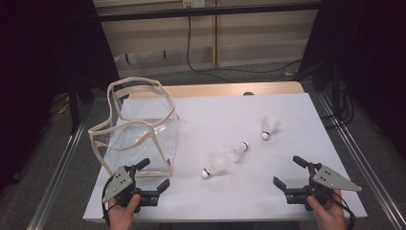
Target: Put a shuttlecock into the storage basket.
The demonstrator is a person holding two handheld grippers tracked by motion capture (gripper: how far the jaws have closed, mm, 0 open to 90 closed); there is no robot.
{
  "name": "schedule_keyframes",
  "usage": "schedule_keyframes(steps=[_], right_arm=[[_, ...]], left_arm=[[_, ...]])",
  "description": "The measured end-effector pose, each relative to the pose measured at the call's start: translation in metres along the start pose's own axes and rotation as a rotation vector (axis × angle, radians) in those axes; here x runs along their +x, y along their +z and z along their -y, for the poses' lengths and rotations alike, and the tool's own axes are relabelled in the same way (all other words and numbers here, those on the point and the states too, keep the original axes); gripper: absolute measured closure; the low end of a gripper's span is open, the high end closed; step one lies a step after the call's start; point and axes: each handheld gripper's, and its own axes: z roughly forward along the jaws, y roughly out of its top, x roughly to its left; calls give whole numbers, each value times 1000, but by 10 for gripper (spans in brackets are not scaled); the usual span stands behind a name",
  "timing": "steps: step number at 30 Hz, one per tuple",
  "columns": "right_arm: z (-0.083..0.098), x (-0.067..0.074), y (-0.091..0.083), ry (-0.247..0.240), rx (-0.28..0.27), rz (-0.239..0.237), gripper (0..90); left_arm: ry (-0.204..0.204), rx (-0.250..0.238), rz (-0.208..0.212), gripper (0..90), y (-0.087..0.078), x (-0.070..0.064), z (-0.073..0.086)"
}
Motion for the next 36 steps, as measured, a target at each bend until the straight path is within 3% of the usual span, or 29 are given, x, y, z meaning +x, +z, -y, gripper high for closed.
schedule_keyframes(steps=[10,23,36], right_arm=[[0,0,0,0,-1,-5,0],[0,-1,0,1,0,-11,0],[0,0,2,7,-2,-21,0]], left_arm=[[-11,5,21,11,3,-3,-1],[-22,17,79,11,13,-13,-3],[-8,47,107,11,22,-22,-4]])
